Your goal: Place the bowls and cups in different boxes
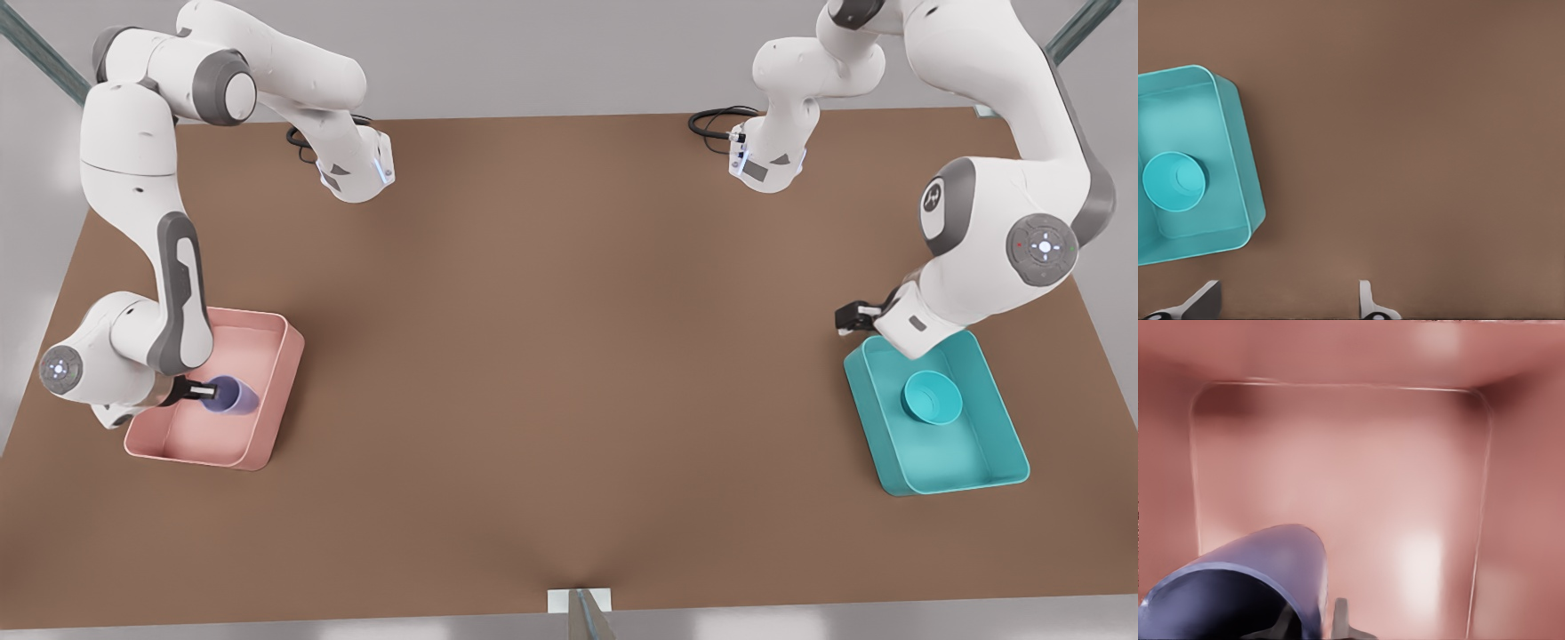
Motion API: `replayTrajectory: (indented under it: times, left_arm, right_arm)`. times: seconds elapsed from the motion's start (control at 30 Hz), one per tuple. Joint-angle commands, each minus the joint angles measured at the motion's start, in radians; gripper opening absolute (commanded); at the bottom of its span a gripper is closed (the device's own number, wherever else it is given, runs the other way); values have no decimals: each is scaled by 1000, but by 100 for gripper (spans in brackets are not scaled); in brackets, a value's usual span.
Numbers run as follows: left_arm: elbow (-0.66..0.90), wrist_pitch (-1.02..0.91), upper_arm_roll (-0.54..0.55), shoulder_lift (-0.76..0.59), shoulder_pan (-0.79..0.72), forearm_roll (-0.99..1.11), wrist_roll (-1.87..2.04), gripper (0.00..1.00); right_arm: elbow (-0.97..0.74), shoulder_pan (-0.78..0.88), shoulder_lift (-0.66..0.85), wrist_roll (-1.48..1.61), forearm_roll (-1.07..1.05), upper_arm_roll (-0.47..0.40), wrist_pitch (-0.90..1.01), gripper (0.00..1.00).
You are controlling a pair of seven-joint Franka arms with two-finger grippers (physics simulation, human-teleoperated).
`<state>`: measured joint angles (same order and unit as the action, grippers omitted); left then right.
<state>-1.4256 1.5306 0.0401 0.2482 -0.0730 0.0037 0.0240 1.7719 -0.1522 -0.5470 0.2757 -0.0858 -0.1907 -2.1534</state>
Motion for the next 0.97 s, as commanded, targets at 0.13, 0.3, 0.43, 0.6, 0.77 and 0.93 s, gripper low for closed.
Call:
replayTrajectory:
  times: [0.13,0.3,0.43,0.6,0.77,0.93]
  left_arm:
    - [16,-130,23,-10,7,-5,114,100]
    - [16,-124,21,-10,7,-7,114,100]
    - [16,-125,23,-10,7,-7,114,100]
    - [16,-127,23,-10,7,-5,114,100]
    - [16,-127,23,-10,7,-5,119,100]
    - [16,-129,23,-10,7,-5,119,100]
  right_arm:
    - [0,3,16,157,-3,4,1,100]
    - [-86,19,257,57,-2,85,391,100]
    - [-471,80,275,-108,64,83,891,100]
    - [-331,100,450,-244,66,97,886,100]
    - [-318,100,464,-244,66,97,886,100]
    - [-316,100,470,-244,67,97,885,100]
